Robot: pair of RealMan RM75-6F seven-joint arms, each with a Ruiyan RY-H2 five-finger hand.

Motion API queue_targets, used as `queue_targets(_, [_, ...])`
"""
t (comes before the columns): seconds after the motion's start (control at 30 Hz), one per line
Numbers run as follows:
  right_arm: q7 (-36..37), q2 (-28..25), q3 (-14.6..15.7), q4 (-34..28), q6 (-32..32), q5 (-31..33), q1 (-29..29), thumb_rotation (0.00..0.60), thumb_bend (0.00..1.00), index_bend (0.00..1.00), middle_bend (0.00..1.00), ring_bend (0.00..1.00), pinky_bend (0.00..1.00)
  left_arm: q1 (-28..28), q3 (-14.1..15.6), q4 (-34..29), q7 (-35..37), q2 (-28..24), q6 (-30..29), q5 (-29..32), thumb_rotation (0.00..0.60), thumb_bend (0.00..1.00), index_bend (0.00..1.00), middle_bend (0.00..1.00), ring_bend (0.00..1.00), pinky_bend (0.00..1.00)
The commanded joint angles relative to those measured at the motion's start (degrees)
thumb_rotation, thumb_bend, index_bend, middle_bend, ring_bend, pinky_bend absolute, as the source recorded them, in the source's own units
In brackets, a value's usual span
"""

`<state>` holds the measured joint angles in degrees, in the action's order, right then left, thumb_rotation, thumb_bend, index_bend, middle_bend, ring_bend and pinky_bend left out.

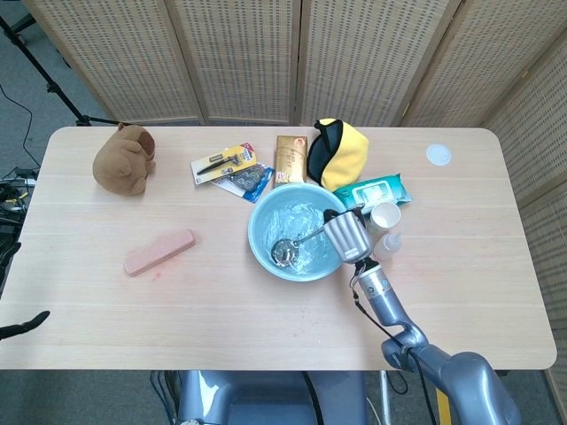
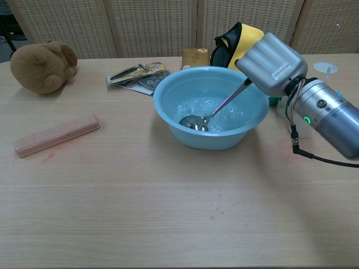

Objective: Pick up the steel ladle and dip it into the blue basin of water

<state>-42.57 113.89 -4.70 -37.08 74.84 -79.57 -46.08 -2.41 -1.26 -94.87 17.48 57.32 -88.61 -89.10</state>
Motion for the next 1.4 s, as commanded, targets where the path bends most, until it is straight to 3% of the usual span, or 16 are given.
queue_targets(0.03, [-3.8, -2.6, -3.3, -9.9, 0.5, 2.7, 1.4, 0.6, 1.0, 0.8, 0.93, 0.95, 1.0, 0.0, 0.1, -0.1, 0.0, 0.0, 0.0, -0.2, 0.6, 0.02, 0.0, 0.0, 0.0, 0.0])
queue_targets(0.23, [-11.7, -6.1, -10.9, -24.6, -0.9, 11.2, 1.9, 0.6, 1.0, 0.8, 0.93, 0.95, 1.0, 0.0, 0.4, -0.2, -0.4, 0.1, 0.0, -0.7, 0.6, 0.02, 0.0, 0.0, 0.0, 0.0])
queue_targets(0.43, [-19.6, -9.0, -15.9, -33.0, -1.1, 17.9, 1.5, 0.6, 1.0, 0.8, 0.93, 0.95, 1.0, 0.0, 0.4, -0.2, -0.2, 0.0, 0.1, -0.6, 0.6, 0.02, 0.0, 0.0, 0.0, 0.0])
queue_targets(0.67, [-24.0, -10.2, -19.3, -36.3, -0.2, 22.6, 0.3, 0.6, 1.0, 0.81, 0.93, 0.95, 1.0, -0.1, 0.4, -0.2, -0.3, 0.1, 0.3, -0.6, 0.6, 0.02, 0.0, 0.0, 0.0, 0.0])
queue_targets(1.17, [-25.7, -12.1, -27.0, -44.7, 2.2, 35.0, -1.2, 0.6, 1.0, 0.81, 0.93, 0.95, 1.0, -0.3, 0.5, -0.3, -0.3, 0.1, 0.5, -0.7, 0.6, 0.02, 0.0, 0.0, 0.0, 0.0])
queue_targets(1.4, [-26.7, -13.5, -27.6, -47.5, 3.8, 36.6, -2.1, 0.6, 1.0, 0.81, 0.93, 0.95, 1.0, -0.3, 0.6, -0.3, -0.3, 0.1, 0.5, -0.8, 0.6, 0.02, 0.0, 0.0, 0.0, 0.0])
